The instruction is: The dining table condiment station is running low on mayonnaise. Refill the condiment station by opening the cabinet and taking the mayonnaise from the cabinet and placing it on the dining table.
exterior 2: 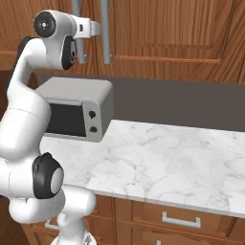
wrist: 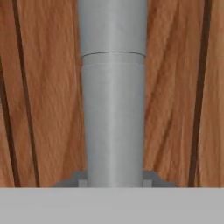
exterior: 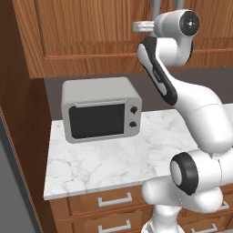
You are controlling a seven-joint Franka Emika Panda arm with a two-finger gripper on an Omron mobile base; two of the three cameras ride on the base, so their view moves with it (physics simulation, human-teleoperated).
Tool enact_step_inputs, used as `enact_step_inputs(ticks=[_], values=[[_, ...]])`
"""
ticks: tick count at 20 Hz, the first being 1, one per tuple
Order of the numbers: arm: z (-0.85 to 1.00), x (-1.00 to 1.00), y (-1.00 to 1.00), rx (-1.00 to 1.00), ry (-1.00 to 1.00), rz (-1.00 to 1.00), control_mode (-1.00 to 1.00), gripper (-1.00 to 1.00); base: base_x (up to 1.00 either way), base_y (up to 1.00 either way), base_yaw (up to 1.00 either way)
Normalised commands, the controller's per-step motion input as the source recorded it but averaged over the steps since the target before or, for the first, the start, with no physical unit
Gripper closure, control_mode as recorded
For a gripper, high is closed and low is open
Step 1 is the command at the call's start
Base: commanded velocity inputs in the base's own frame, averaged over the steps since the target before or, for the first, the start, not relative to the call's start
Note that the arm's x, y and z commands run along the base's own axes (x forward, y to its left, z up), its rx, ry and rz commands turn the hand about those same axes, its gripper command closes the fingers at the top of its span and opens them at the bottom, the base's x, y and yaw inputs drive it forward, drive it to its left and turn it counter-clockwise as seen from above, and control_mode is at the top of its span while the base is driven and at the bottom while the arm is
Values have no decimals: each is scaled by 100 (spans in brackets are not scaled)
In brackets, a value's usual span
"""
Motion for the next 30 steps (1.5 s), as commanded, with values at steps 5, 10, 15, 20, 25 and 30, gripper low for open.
enact_step_inputs(ticks=[5, 10, 15, 20, 25, 30], values=[[4, -92, 13, -1, 2, 9, -100, 100, 0, 0, 0], [11, -100, 18, 2, 0, 15, -100, 100, 0, 0, 0], [15, -100, 13, 8, 2, 16, -100, 100, 0, 0, 0], [40, -89, 1, 4, 2, 11, -100, 100, 0, 0, 0], [24, -39, 0, 0, 6, 7, -100, -100, 0, 0, 0], [18, -40, -12, 0, 6, 0, -100, -100, 0, 0, 0]])
